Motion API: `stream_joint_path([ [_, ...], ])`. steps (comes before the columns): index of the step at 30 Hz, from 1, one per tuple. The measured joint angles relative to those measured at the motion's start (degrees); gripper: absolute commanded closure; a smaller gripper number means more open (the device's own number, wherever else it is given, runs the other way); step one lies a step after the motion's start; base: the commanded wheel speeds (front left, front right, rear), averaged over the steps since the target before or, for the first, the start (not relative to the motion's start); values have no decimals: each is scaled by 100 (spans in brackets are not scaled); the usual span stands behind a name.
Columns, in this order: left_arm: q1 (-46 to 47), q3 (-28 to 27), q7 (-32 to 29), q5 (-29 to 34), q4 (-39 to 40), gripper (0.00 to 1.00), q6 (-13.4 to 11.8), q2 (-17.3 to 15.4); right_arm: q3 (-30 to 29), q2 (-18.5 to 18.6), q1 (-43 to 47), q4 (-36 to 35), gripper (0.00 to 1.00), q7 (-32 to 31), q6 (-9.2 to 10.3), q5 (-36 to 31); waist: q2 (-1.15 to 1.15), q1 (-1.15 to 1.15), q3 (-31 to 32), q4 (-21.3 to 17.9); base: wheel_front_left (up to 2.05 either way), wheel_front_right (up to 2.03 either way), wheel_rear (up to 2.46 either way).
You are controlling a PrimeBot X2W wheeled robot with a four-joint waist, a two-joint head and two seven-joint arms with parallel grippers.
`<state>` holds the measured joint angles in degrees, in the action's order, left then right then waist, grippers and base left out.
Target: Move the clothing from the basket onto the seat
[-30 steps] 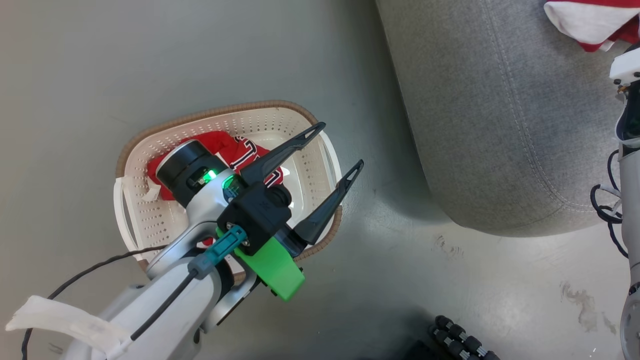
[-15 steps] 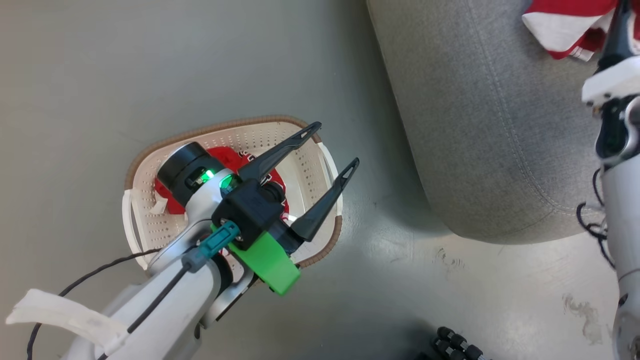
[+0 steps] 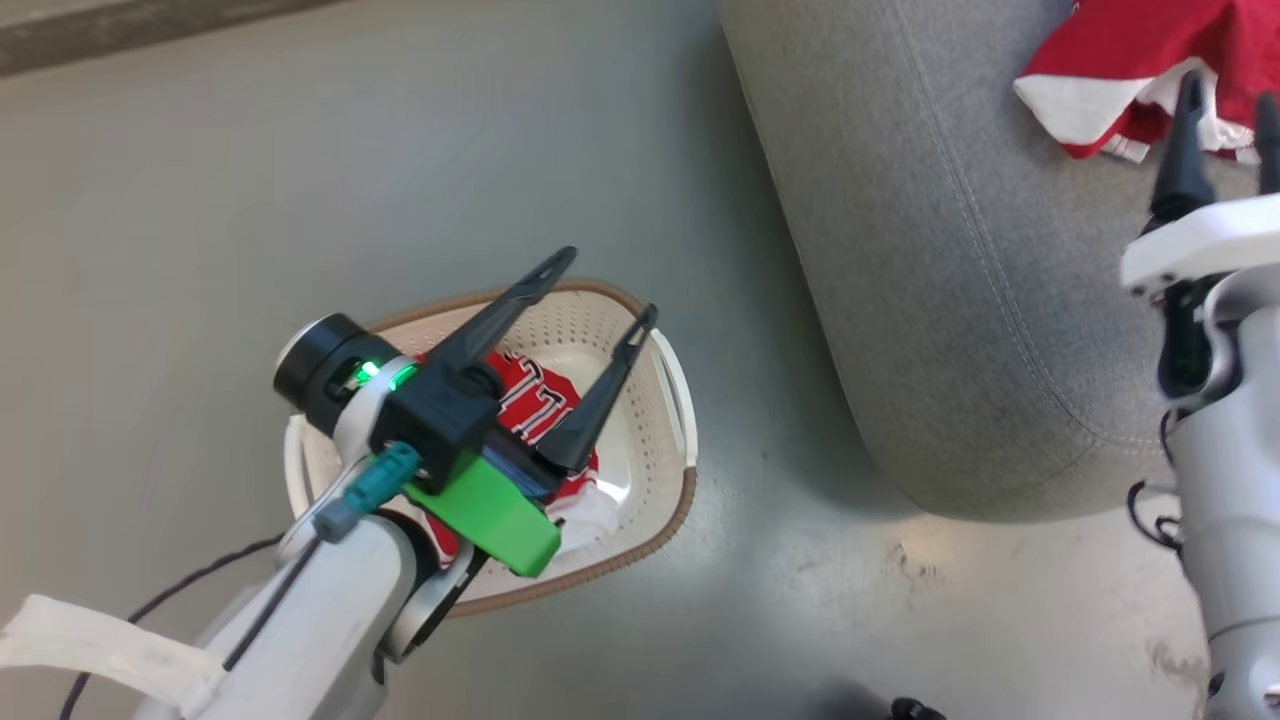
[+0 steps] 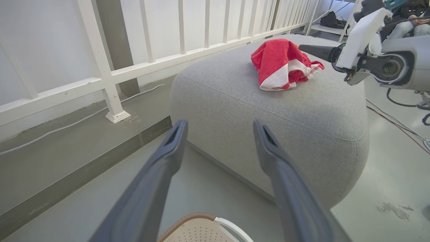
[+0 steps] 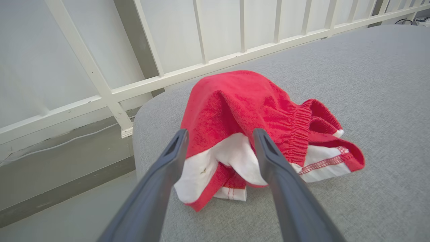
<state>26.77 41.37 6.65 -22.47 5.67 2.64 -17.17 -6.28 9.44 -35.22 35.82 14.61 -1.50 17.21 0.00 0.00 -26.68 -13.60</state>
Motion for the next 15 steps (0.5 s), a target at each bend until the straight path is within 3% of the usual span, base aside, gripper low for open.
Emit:
stream_joint_path([
  [15, -477, -388, 377, -256, -427, 0, -422, 143, 508, -398, 758, -1156, 0, 0, -272, -394, 0, 0, 664, 450, 0, 0, 0],
])
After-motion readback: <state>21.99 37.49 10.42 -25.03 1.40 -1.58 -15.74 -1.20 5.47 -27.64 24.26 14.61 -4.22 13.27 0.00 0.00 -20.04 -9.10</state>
